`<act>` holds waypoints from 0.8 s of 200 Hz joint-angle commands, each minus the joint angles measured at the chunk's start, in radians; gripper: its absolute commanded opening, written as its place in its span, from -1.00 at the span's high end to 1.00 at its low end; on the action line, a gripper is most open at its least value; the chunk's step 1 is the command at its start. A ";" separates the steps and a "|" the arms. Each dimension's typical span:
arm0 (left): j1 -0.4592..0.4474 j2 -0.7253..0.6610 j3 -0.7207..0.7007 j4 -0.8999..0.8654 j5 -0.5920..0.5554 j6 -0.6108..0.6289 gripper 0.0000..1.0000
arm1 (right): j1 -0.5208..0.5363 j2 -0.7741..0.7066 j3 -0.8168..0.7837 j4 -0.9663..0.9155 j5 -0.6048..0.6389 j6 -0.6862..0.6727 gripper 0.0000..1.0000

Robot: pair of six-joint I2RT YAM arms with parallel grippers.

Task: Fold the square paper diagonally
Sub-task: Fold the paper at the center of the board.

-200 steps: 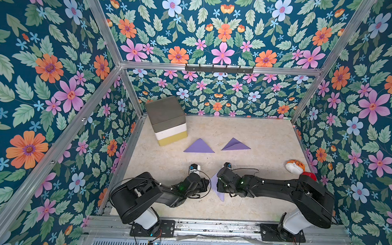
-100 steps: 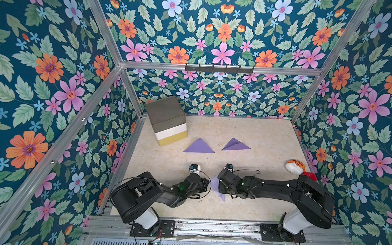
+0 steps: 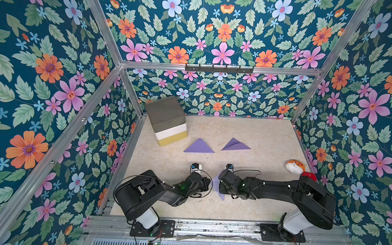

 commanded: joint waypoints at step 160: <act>-0.016 0.048 0.022 -0.620 -0.077 0.055 1.00 | 0.000 -0.176 -0.028 -0.164 0.040 0.005 0.42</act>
